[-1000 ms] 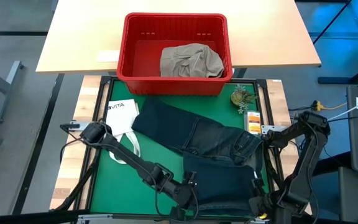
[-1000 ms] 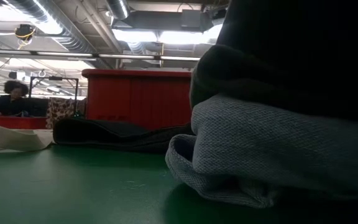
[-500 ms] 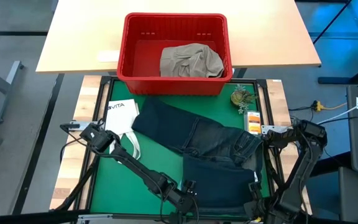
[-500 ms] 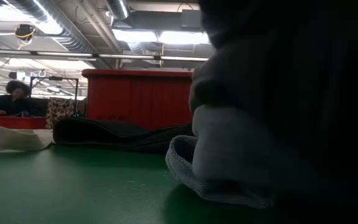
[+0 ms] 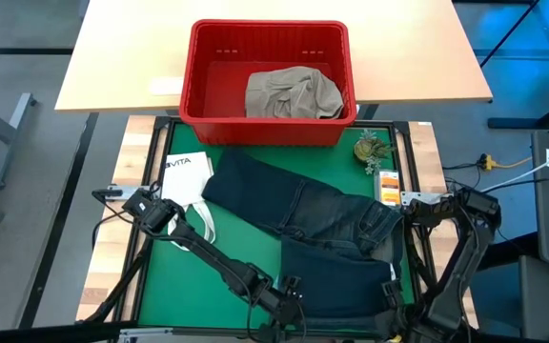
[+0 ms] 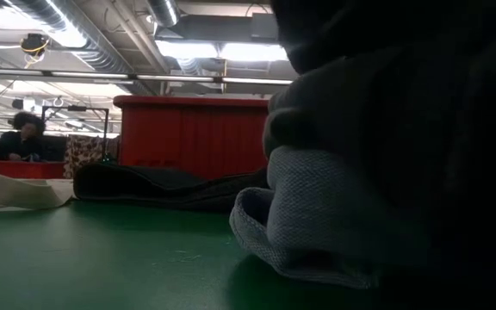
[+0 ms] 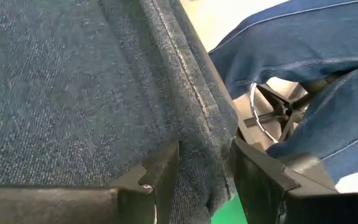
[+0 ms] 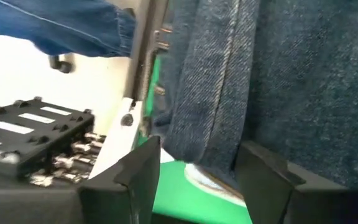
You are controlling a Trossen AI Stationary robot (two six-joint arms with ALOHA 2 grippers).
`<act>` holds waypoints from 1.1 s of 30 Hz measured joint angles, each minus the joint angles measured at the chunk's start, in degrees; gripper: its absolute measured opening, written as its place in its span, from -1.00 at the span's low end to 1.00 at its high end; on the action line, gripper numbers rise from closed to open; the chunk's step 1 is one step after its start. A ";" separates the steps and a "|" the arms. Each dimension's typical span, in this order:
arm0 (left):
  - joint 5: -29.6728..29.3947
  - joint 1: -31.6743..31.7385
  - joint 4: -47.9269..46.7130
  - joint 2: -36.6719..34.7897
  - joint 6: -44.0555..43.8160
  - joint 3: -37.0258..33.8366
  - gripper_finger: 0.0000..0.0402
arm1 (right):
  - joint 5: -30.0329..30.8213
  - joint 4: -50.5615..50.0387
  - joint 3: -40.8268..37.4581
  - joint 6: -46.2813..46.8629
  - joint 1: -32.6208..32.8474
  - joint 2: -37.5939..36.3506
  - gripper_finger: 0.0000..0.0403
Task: Fold Laundry from Bin
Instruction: Fold the dark blue jeans
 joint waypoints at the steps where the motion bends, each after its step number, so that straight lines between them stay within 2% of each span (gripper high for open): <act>1: 0.03 -0.14 -0.55 -0.09 0.01 0.69 -0.30 | -0.21 -0.21 0.84 0.00 0.00 -0.22 -0.02; 6: 0.16 -0.45 -3.67 -0.76 2.29 5.18 -0.30 | 2.65 -3.33 7.21 -1.57 0.51 -0.53 -0.02; 12: -1.20 -0.34 -6.26 -0.81 4.07 9.02 -0.30 | 15.92 0.33 9.62 -4.54 1.28 -0.60 -0.02; 15: -3.57 -0.46 -6.04 -0.81 4.07 9.04 -0.30 | 19.83 2.64 9.56 -6.56 1.09 0.15 -0.02; 26: -7.94 -1.96 -5.60 -0.37 2.86 8.43 -0.30 | 21.12 2.35 9.40 -8.16 1.07 6.84 -0.02; 33: -11.91 -2.90 -5.24 0.31 2.94 8.41 -0.30 | 22.53 1.68 9.89 -9.01 1.07 7.55 -0.02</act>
